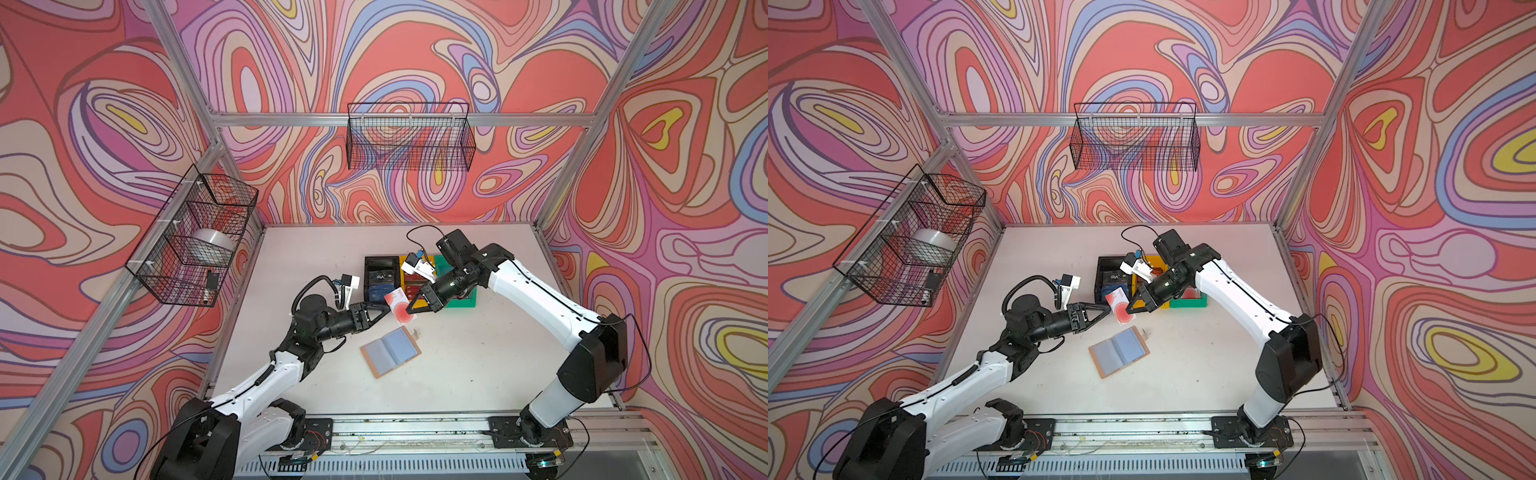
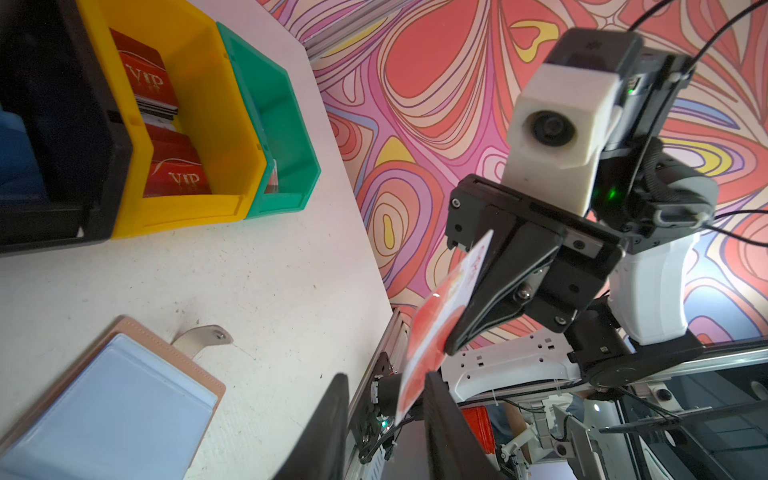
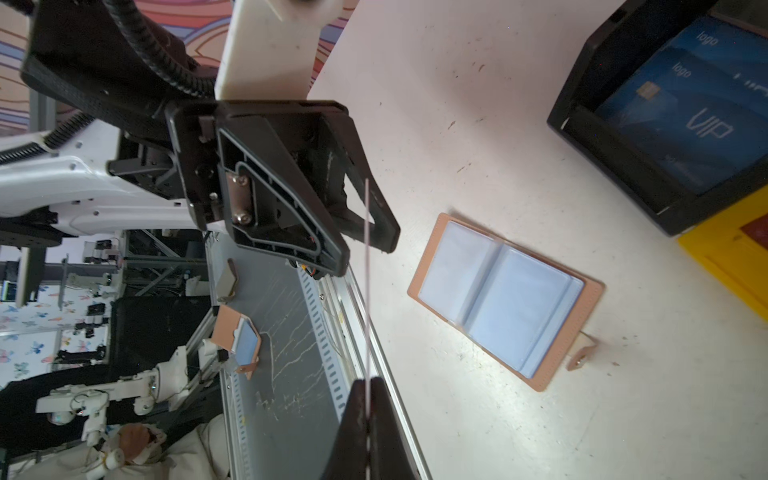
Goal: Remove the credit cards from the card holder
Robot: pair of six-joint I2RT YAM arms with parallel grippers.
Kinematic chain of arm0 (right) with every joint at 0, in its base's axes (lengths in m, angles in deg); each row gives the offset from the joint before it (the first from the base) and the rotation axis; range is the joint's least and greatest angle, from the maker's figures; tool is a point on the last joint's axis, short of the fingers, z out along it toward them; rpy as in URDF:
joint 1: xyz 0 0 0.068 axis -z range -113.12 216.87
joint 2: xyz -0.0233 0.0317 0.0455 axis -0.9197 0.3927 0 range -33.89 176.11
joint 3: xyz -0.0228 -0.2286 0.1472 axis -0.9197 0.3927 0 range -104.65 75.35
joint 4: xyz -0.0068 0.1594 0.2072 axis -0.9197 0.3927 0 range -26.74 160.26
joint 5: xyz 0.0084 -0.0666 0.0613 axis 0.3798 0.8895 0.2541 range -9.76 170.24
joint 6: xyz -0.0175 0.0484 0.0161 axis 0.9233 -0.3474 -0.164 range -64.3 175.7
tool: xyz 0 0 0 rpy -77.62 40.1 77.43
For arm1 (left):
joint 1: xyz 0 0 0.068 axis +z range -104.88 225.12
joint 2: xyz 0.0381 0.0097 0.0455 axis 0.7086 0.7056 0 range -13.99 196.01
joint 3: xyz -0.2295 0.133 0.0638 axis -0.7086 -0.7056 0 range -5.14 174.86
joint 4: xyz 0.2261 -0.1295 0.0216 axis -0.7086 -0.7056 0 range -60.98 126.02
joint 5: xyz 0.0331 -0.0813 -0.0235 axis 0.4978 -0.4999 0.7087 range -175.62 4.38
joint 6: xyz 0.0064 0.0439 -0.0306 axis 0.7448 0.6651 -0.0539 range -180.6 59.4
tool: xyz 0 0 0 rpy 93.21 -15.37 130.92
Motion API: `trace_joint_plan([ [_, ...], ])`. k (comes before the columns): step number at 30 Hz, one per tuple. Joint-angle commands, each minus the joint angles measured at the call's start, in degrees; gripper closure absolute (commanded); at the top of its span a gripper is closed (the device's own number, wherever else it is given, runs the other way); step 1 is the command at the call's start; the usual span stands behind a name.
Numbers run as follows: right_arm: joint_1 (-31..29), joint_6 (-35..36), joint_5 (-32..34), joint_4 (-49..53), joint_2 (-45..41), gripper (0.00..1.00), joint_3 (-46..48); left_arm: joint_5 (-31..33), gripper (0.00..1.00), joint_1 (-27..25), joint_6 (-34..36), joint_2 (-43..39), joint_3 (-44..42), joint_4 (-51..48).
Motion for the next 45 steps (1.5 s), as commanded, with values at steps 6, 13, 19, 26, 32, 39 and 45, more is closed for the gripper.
trace_joint_plan([
  [6, 1.59, 13.52, 31.85, 14.68, 2.17, 1.00, -10.16, 5.36, 0.61, 0.20, 10.64, -8.53, 1.87, -23.33],
  [13, 3.41, 33.66, 46.72, 20.74, 0.47, 1.00, -16.06, 8.89, 0.61, 0.15, 14.76, -11.97, 4.00, -34.73],
  [19, 7.59, 47.75, 52.77, 22.25, 0.42, 1.00, -13.64, 9.76, 0.60, 0.15, 14.80, -12.71, 3.71, -35.42],
  [26, 11.75, 52.40, 52.89, 24.06, 8.68, 1.00, -18.33, 9.75, 0.60, 0.20, 15.24, -11.60, 4.27, -35.99],
  [32, 11.71, 55.22, 50.77, 25.11, 17.45, 1.00, -24.75, 10.86, 0.60, 0.22, 15.77, -11.62, 4.60, -37.40],
  [39, 11.90, 57.79, 51.53, 24.89, 24.31, 1.00, -28.07, 12.32, 0.60, 0.22, 15.79, -11.78, 4.73, -38.37],
  [45, 13.09, 58.45, 51.09, 24.04, 27.20, 1.00, -28.81, 12.43, 0.60, 0.33, 15.80, -10.47, 4.82, -38.03],
])
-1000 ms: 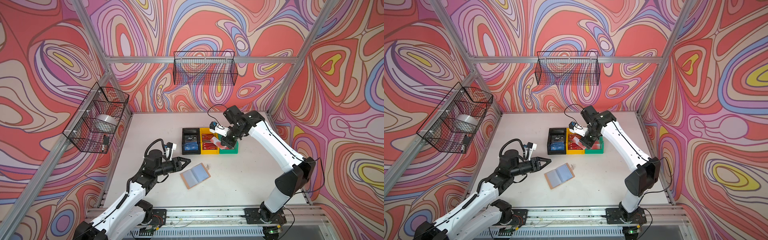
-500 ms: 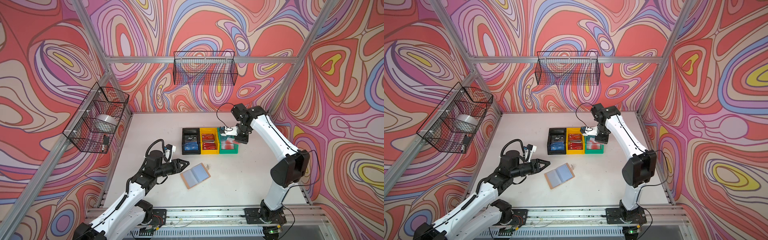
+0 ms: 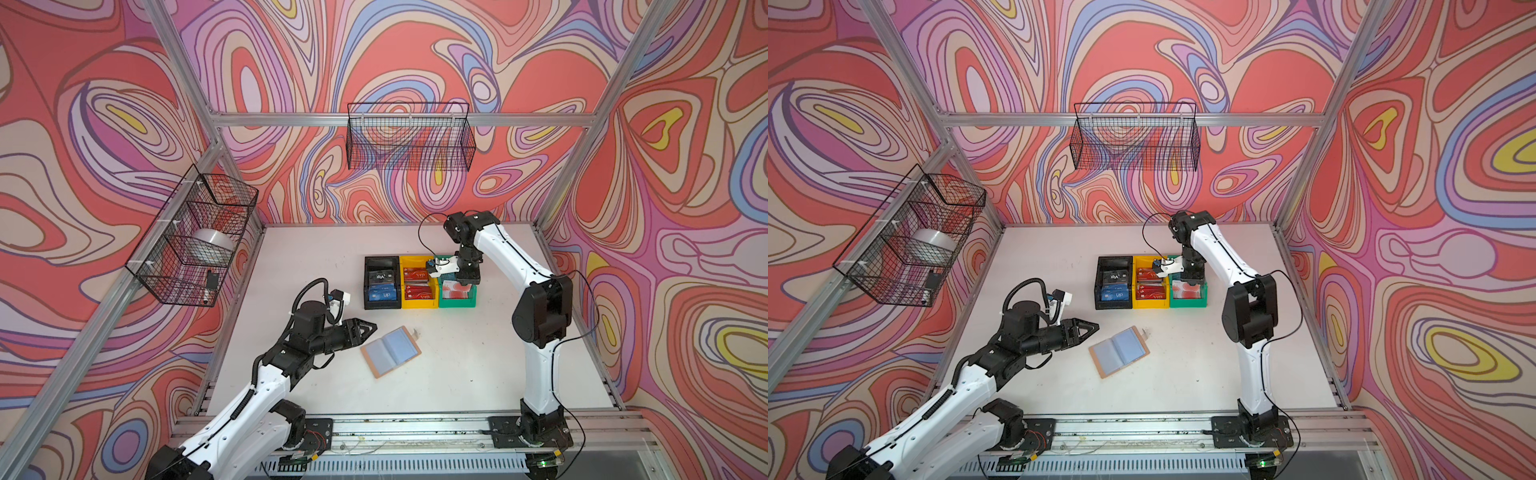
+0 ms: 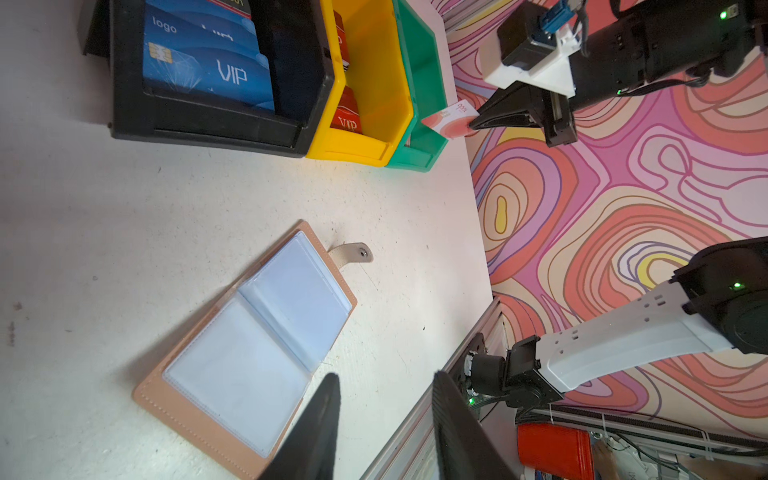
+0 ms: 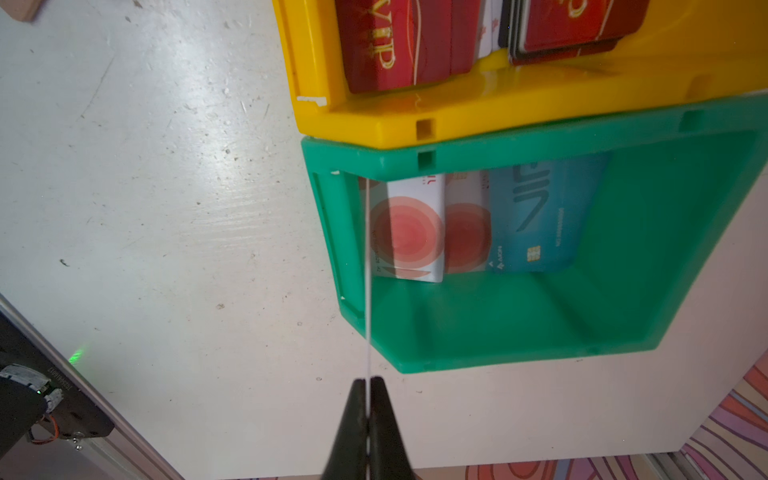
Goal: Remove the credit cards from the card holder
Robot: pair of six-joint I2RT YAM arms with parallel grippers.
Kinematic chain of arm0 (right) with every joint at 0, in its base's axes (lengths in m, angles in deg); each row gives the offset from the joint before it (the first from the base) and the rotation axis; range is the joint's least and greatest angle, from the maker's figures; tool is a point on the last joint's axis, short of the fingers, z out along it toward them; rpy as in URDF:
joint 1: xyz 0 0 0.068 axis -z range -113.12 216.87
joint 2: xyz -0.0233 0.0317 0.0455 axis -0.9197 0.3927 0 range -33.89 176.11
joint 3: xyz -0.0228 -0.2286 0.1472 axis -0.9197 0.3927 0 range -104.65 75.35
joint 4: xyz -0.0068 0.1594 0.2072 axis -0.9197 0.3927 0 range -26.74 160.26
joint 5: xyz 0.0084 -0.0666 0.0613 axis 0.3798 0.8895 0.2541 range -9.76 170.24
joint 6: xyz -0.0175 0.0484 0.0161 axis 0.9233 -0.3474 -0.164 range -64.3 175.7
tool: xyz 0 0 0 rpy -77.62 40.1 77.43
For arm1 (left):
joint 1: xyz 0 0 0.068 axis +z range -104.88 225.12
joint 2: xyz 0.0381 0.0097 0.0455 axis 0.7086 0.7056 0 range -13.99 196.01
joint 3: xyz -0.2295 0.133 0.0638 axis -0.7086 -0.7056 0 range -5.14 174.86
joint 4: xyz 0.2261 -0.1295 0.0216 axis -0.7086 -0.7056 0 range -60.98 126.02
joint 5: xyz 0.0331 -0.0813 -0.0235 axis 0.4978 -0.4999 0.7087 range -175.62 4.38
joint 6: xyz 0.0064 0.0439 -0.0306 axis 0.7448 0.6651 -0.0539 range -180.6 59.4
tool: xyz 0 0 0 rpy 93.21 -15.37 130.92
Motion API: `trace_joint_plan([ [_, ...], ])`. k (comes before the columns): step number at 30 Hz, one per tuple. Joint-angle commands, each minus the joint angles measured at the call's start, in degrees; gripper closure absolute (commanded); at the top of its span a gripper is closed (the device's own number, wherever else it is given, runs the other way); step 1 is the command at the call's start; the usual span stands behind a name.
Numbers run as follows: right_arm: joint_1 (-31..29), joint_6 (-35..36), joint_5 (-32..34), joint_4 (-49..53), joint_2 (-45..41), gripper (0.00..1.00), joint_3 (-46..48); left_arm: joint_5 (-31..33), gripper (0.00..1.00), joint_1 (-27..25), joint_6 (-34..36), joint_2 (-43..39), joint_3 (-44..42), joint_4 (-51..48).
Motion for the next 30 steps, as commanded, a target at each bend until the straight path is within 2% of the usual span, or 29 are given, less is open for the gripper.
trace_joint_plan([
  [1, 0.98, 1.38, -0.73, -0.06, 1.68, 1.00, -1.51, 0.83, 0.59, 0.32, 0.70, 0.94, 1.66, -0.39],
  [18, 2.42, 2.97, -1.15, -1.31, 8.39, 1.00, -3.78, 0.07, 0.59, 1.52, 1.26, 5.61, 2.31, 1.04],
  [30, 2.42, 3.25, -1.54, -1.05, 10.41, 1.00, -2.89, -0.28, 0.59, 2.21, 1.30, 5.74, 2.35, 1.32],
])
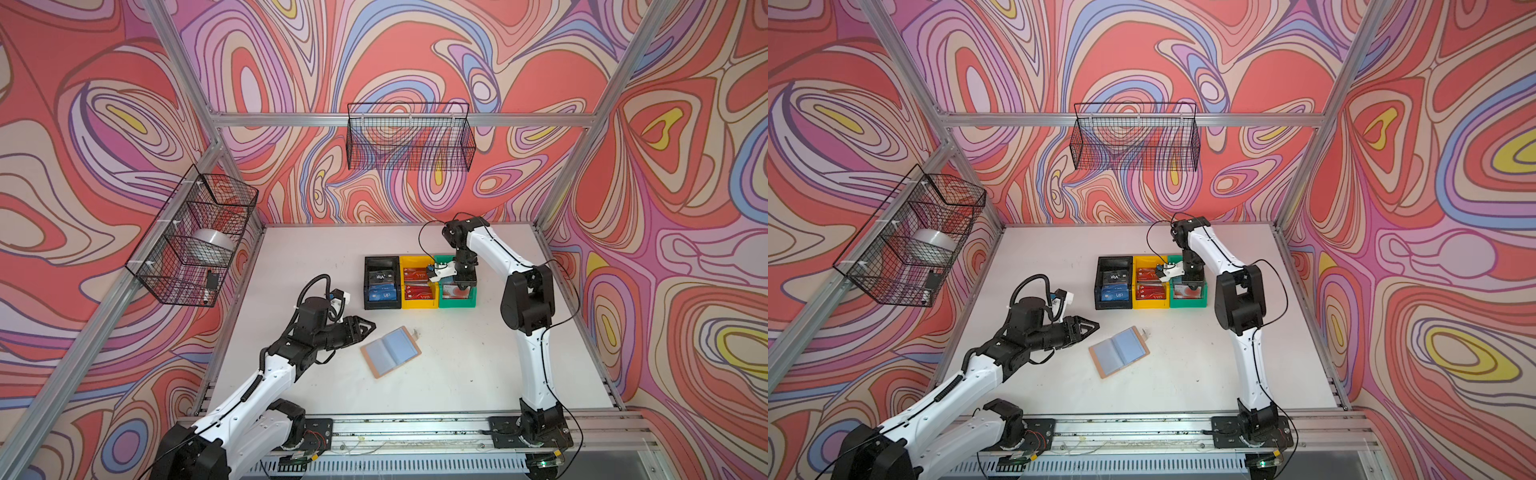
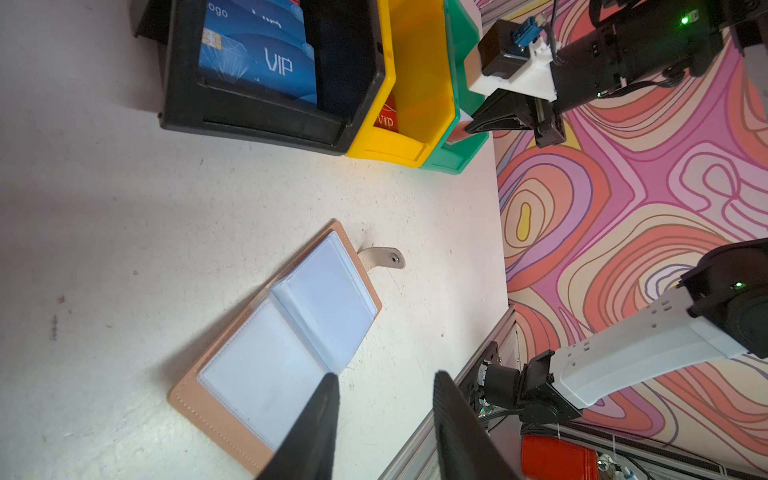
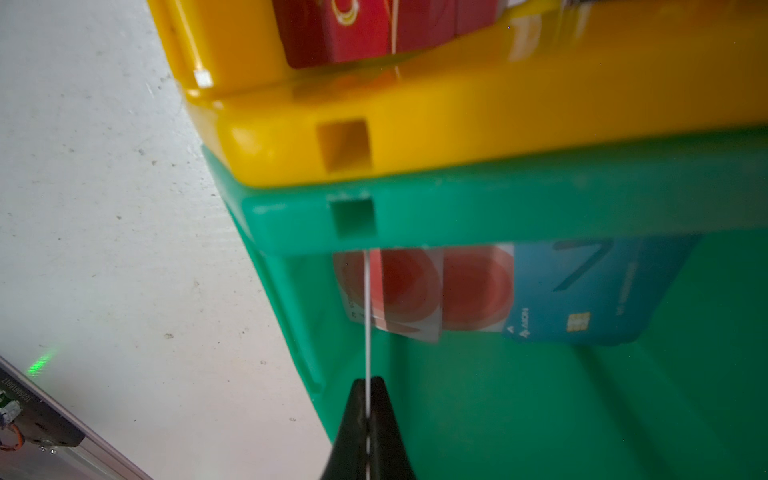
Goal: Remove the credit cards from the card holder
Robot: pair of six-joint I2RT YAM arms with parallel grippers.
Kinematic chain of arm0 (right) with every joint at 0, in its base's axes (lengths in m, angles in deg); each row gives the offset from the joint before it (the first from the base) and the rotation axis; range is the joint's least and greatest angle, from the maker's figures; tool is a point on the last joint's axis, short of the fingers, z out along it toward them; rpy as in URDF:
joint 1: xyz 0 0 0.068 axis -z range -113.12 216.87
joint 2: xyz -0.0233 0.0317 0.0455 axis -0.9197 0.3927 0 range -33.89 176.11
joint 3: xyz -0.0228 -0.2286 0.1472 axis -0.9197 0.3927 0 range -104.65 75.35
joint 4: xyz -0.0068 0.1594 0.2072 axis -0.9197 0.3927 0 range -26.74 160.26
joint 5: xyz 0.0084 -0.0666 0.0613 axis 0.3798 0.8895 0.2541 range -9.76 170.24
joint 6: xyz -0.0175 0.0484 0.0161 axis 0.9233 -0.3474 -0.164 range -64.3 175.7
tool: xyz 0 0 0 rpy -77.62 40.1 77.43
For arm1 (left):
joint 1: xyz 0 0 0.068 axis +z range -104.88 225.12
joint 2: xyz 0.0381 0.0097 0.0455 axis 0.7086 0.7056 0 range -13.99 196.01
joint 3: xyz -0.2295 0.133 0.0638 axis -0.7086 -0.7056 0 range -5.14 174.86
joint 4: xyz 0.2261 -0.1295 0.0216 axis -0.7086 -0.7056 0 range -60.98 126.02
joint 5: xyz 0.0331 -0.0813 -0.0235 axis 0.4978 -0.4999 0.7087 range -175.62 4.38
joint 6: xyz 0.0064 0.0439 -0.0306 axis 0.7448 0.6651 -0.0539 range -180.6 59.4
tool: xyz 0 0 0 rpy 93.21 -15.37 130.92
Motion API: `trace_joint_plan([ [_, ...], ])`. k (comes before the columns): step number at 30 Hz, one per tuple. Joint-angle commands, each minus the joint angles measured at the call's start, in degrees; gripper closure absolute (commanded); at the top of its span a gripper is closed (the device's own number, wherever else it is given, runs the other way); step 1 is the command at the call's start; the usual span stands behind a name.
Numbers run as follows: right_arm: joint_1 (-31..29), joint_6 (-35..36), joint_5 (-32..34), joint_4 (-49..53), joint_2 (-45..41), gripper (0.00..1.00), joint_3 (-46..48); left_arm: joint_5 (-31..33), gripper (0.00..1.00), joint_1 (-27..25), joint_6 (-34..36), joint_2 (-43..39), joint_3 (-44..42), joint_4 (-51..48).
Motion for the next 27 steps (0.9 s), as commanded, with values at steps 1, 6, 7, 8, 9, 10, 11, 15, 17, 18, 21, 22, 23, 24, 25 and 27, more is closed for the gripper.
trace_joint_plan([
  [1, 0.14, 0.88, -1.39, 0.36, 0.81, 1.00, 0.29, -0.37, 0.59, 0.52, 0.74, -0.03, 1.49, 1.05],
  [6, 0.14, 0.69, -1.08, -1.14, 0.57, 0.91, 1.12, -0.36, 0.59, 0.56, 0.68, -0.29, 1.47, 1.01],
  [7, 0.14, 0.55, -0.91, -1.71, 0.34, 0.85, 1.54, -0.31, 0.59, 0.58, 0.61, -0.37, 1.41, 0.96],
  [8, 0.14, 0.54, -0.81, -2.20, 0.29, 0.82, 1.74, -0.26, 0.59, 0.55, 0.61, -0.51, 1.41, 1.04],
  [9, 0.14, 0.54, -0.73, -2.64, 0.31, 0.79, 1.85, -0.31, 0.59, 0.58, 0.52, -0.60, 1.38, 1.02],
  [10, 0.14, 0.41, -0.43, -3.19, 0.28, 0.78, 2.01, -0.21, 0.59, 0.62, 0.52, -0.72, 1.41, 0.87],
  [11, 0.14, 0.20, -0.17, -3.70, 0.30, 0.77, 2.10, -0.22, 0.59, 0.60, 0.52, -0.74, 1.40, 0.83],
  [15, 0.31, -2.02, 0.77, -7.37, 0.11, 0.75, 1.78, 0.01, 0.59, 0.64, 0.65, -0.99, 1.41, 0.62],
  [17, 0.70, -3.59, -0.30, -9.46, -0.68, 0.75, 1.19, 0.69, 0.59, 0.63, 1.61, -1.16, 1.48, -0.86],
  [18, 0.91, -4.53, -1.27, -10.58, -1.46, 0.74, 1.05, 1.28, 0.59, 0.67, 2.46, -1.33, 1.49, -2.32],
  [21, 2.34, -9.45, -5.72, -16.09, -5.71, 0.73, 2.29, 5.32, 0.59, 0.93, 6.40, -2.33, 6.05, -8.40],
  [22, 2.92, -11.54, -7.87, -17.98, -7.80, 0.71, 3.35, 7.81, 0.58, 0.97, 8.12, -2.88, 7.24, -10.55],
  [23, 3.85, -14.52, -10.23, -21.52, -10.81, 0.44, 5.56, 11.36, 0.57, 0.91, 10.12, -3.50, 8.67, -13.85],
  [24, 4.94, -18.46, -12.77, -26.64, -14.27, 0.02, 8.99, 16.06, 0.57, 0.97, 11.99, -4.24, 10.17, -16.87],
  [25, 6.23, -22.07, -14.86, -31.62, -18.15, 0.02, 12.75, 20.33, 0.56, 0.96, 13.49, -4.90, 11.64, -19.04],
  [27, 8.95, -31.45, -17.84, -45.02, -27.38, 0.02, 23.64, 28.73, 0.56, 0.95, 18.38, -6.76, 13.62, -21.18],
])
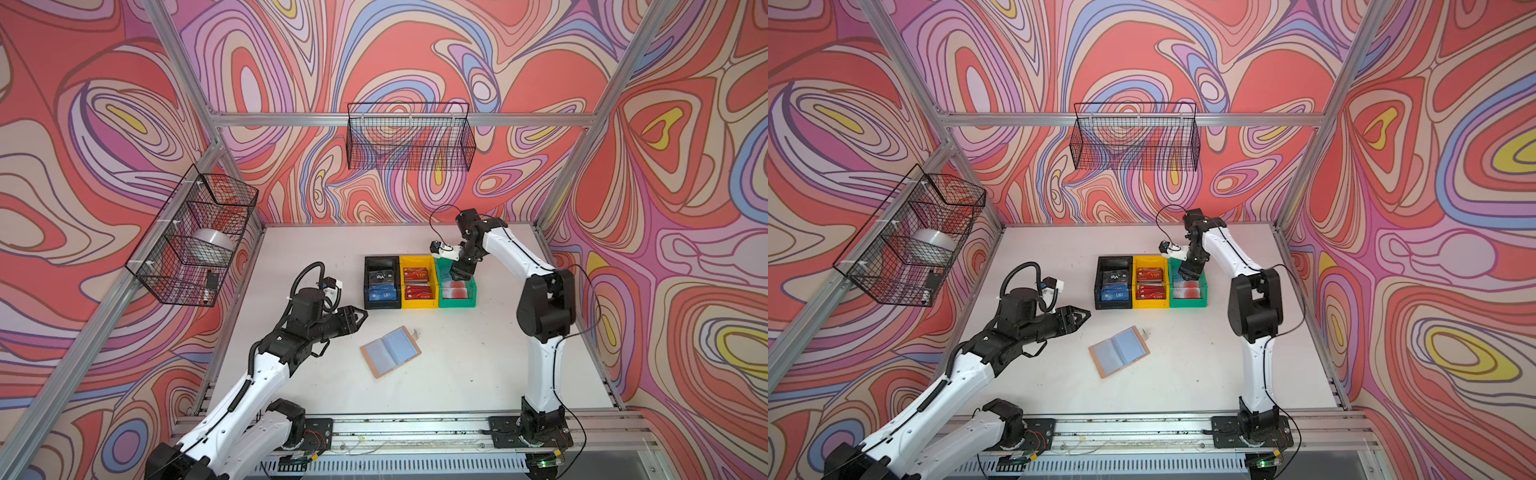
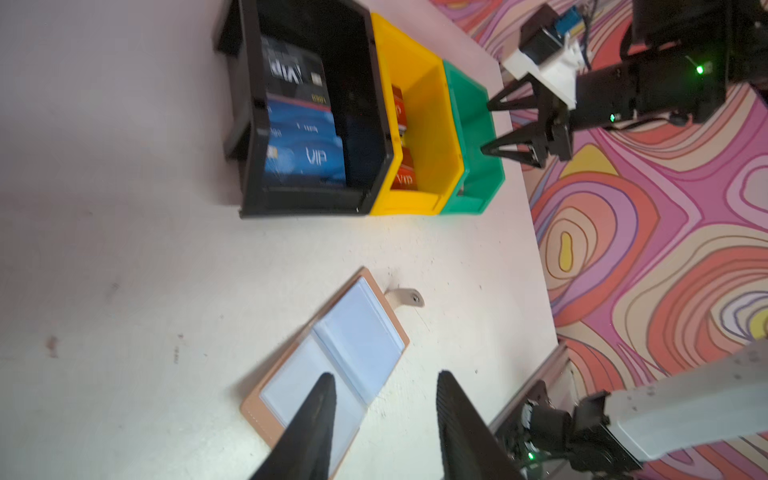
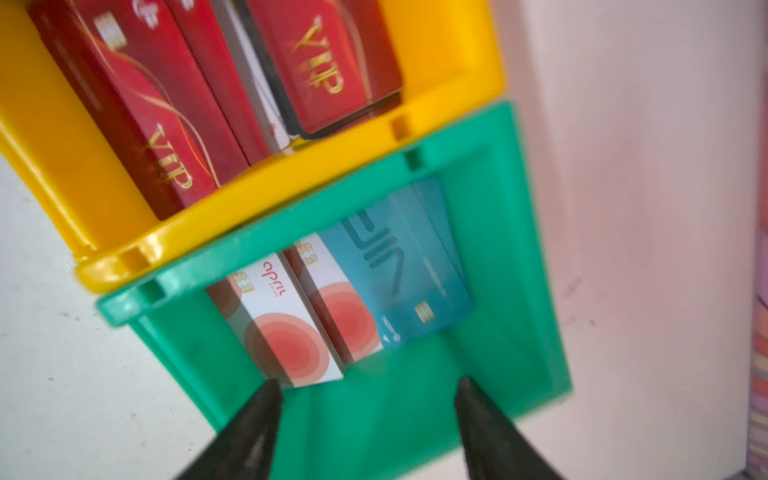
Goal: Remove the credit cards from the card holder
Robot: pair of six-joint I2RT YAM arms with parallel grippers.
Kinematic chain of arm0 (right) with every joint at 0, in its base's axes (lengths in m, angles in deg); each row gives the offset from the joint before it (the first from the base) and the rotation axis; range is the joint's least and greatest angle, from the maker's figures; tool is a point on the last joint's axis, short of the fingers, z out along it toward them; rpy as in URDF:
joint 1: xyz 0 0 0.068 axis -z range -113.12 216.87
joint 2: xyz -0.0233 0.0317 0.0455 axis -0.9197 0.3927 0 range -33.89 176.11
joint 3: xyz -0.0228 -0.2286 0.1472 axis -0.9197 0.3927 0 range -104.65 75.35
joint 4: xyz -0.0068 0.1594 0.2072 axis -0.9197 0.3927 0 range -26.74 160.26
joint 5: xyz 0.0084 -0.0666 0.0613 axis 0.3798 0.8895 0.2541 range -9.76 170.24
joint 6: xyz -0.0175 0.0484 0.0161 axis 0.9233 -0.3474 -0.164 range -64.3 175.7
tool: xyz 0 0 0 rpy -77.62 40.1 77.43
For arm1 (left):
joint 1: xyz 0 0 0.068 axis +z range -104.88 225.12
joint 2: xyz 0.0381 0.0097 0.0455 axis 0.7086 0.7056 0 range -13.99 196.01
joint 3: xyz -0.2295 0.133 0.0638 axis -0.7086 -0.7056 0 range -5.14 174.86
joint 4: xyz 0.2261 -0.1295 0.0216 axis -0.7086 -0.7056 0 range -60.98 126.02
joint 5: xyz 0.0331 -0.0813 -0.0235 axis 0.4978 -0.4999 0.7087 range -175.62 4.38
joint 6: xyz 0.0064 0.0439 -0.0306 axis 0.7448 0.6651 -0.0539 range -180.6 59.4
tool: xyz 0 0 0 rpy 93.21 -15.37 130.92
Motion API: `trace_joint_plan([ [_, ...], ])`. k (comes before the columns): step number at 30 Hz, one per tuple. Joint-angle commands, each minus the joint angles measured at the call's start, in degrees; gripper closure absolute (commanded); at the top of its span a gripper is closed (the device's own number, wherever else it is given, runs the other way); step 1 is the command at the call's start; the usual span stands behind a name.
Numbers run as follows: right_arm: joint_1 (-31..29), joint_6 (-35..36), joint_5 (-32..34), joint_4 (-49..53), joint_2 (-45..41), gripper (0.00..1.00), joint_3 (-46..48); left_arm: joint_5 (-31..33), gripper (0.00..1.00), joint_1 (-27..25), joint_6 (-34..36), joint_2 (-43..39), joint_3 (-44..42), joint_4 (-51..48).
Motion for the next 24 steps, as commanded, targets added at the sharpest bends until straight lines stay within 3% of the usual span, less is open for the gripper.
trace_joint_plan([
  [1, 4.43, -18.23, -7.83, -23.80, -16.50, 0.02, 12.71, 18.34, 0.55, 0.28, 10.39, -3.70, 2.98, -7.34],
  [4, 5.99, -31.07, -2.13, -43.87, -28.94, 0.02, 30.64, 26.84, 0.51, 0.33, 15.11, -7.72, 0.97, -3.13],
  [6, 6.24, -36.93, 3.81, -54.72, -36.60, 0.01, 42.40, 30.75, 0.42, 0.36, 18.23, -9.70, -1.29, 0.90],
  [9, 6.61, -43.95, 12.63, -67.81, -44.22, 0.02, 57.88, 35.64, 0.32, 0.35, 20.87, -10.39, -4.75, 6.56],
  [11, 6.81, -45.69, 12.93, -76.71, -47.08, 0.01, 66.54, 37.67, 0.26, 0.49, 22.02, -9.72, -7.58, 11.52],
  [15, 7.02, -45.99, 8.92, -85.86, -45.28, 0.02, 75.11, 39.20, 0.16, 0.68, 24.77, -5.70, -13.73, 21.48],
  [21, 6.96, -47.50, 13.25, -109.24, -32.90, 0.02, 82.09, 37.90, 0.07, 2.68, 29.41, 1.91, -16.10, 30.23],
  [24, 7.01, -45.72, 9.14, -114.42, -27.57, 0.02, 82.39, 35.52, 0.04, 5.27, 30.64, 3.71, -15.93, 31.91],
])
